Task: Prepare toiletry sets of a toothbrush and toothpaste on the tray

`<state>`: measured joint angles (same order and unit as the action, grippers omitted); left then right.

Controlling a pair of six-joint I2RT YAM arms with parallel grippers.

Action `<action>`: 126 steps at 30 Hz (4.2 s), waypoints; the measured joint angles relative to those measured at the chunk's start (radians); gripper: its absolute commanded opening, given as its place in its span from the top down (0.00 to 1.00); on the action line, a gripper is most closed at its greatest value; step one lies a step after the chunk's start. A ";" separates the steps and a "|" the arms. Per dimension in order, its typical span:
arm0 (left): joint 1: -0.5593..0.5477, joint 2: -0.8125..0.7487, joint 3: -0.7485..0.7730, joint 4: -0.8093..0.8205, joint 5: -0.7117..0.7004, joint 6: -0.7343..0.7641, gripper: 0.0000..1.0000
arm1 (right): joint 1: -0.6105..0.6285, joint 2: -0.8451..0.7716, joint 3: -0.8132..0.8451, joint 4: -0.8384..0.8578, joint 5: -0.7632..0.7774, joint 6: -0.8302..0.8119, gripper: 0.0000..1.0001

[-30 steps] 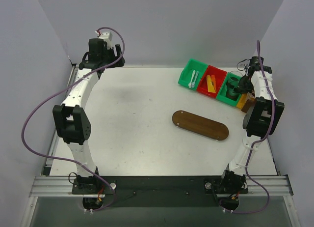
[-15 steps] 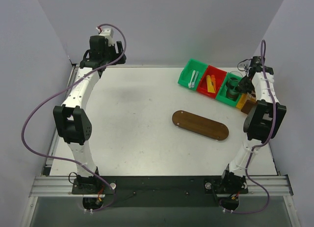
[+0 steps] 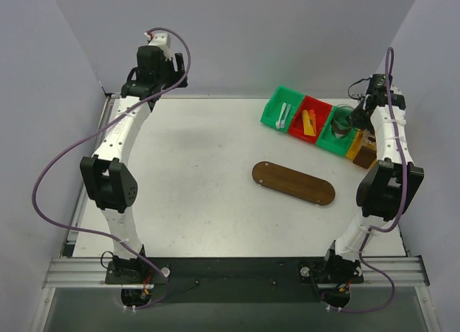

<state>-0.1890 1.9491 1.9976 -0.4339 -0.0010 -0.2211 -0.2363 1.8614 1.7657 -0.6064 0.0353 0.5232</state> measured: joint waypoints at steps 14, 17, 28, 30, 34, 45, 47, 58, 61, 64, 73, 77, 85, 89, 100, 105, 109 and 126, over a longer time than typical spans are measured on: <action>-0.194 -0.015 0.076 -0.158 -0.158 -0.108 0.21 | 0.232 -0.199 -0.147 0.041 -0.019 0.009 1.00; -0.234 -0.049 0.058 -0.203 -0.166 -0.168 0.23 | 0.300 -0.250 -0.199 0.042 -0.018 0.020 1.00; -0.441 -0.081 0.055 -0.273 -0.091 -0.373 0.23 | 0.534 -0.399 -0.393 0.092 0.018 0.121 1.00; -0.460 -0.081 0.049 -0.274 -0.073 -0.397 0.23 | 0.555 -0.400 -0.399 0.094 0.037 0.145 1.00; -0.471 -0.081 0.006 -0.272 -0.034 -0.440 0.23 | 0.585 -0.400 -0.400 0.100 0.080 0.182 1.00; -0.472 -0.037 -0.013 -0.237 0.111 -0.494 0.23 | 0.648 -0.354 -0.322 0.119 0.153 0.210 1.00; -0.473 -0.023 -0.013 -0.233 0.130 -0.497 0.23 | 0.651 -0.336 -0.303 0.123 0.153 0.210 1.00; -0.491 0.164 0.178 -0.324 0.162 -0.474 0.42 | 0.658 -0.307 -0.269 0.127 0.151 0.205 1.00; -0.501 0.193 0.236 -0.347 0.162 -0.466 0.56 | 0.663 -0.307 -0.269 0.127 0.151 0.201 1.00; -0.508 0.201 0.265 -0.375 0.149 -0.452 0.69 | 0.671 -0.307 -0.269 0.126 0.154 0.191 1.00; -0.506 0.246 0.322 -0.454 0.097 -0.445 1.00 | 0.694 -0.299 -0.262 0.125 0.156 0.157 0.88; -0.505 0.250 0.339 -0.492 0.085 -0.414 1.00 | 0.694 -0.297 -0.257 0.134 0.129 0.140 0.61; -0.505 0.284 0.437 -0.607 0.120 -0.266 1.00 | 0.687 -0.323 -0.239 0.153 0.040 0.008 0.48; -0.503 0.284 0.441 -0.629 0.172 -0.215 1.00 | 0.682 -0.369 -0.253 0.154 0.002 -0.045 0.50; -0.502 0.284 0.437 -0.704 0.259 -0.129 1.00 | 0.668 -0.415 -0.307 0.121 -0.080 -0.160 0.55; -0.502 0.284 0.433 -0.727 0.267 -0.107 1.00 | 0.668 -0.404 -0.312 0.107 -0.104 -0.203 0.60; -0.502 0.284 0.432 -0.740 0.267 -0.098 1.00 | 0.670 -0.386 -0.311 0.104 -0.116 -0.225 0.75; -0.501 0.284 0.428 -0.758 0.262 -0.089 1.00 | 0.724 -0.307 -0.319 0.105 -0.087 -0.211 1.00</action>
<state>-0.6903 2.2333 2.4252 -1.1919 0.2607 -0.3103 0.4873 1.5539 1.4464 -0.5018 -0.0513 0.3126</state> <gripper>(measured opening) 0.074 0.132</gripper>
